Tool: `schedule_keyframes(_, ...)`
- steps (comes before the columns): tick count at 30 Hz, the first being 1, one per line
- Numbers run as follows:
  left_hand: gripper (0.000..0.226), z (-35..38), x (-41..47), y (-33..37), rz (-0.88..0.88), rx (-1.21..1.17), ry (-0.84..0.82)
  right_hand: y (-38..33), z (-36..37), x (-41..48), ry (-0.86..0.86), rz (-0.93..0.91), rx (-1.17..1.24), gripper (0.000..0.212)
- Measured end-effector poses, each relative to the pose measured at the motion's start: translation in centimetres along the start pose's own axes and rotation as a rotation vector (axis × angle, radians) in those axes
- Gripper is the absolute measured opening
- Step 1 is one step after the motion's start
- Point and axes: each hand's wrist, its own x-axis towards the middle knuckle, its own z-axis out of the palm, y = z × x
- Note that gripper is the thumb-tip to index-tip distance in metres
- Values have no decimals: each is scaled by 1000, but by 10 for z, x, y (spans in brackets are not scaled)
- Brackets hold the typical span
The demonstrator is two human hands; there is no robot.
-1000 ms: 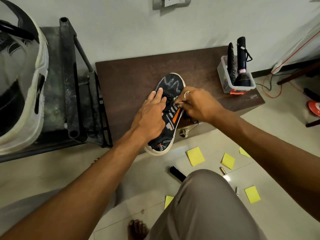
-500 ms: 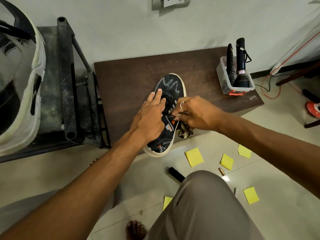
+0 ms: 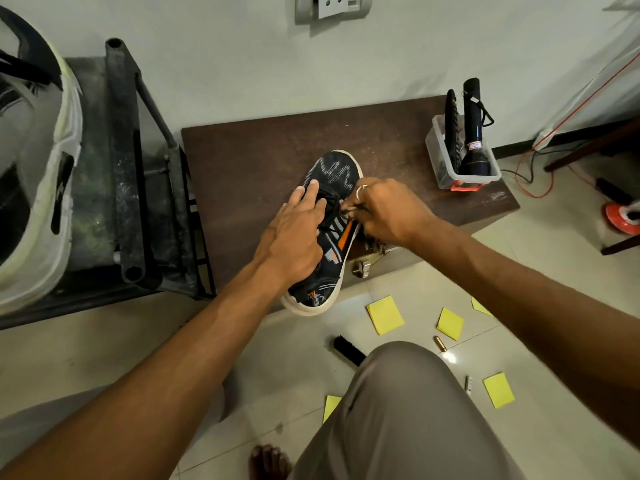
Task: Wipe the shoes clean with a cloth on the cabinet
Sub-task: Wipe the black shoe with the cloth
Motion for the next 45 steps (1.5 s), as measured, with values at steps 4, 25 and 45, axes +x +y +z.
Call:
schedule_keyframes(4,69,0,1,-1,0,2,1,-25,11,-30,-73,-104,209,12)
schedule_keyframes(25,68,3,1,-4,9,-35,-2,-32,15,-52,-148,-278,240,16)
schedule_keyframes(45,67,-12,-11,7,54,331,-41,11,4,0,212,48,161,30)
